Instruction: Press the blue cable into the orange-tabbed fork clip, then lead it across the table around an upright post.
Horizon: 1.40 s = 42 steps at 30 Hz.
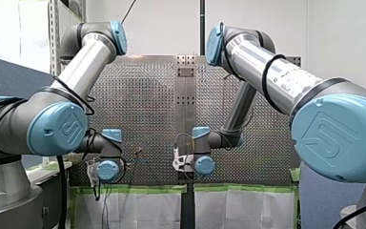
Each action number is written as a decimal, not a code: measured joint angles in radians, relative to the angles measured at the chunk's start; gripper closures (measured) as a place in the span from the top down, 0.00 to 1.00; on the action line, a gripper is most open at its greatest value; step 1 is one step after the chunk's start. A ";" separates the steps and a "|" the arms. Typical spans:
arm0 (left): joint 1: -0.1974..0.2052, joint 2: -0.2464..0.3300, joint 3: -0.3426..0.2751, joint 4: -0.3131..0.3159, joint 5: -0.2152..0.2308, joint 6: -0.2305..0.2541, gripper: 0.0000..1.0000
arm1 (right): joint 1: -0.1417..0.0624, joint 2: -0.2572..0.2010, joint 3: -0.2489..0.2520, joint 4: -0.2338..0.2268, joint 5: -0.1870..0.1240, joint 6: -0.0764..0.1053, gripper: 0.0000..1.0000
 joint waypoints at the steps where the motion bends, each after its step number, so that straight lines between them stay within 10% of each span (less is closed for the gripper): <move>1: 0.003 -0.006 0.007 -0.004 0.001 -0.001 0.00 | -0.001 0.000 -0.002 0.000 0.000 0.000 0.00; 42: 0.079 -0.022 0.185 -0.181 0.063 -0.012 0.00 | -0.020 0.000 -0.067 0.038 -0.014 -0.011 0.00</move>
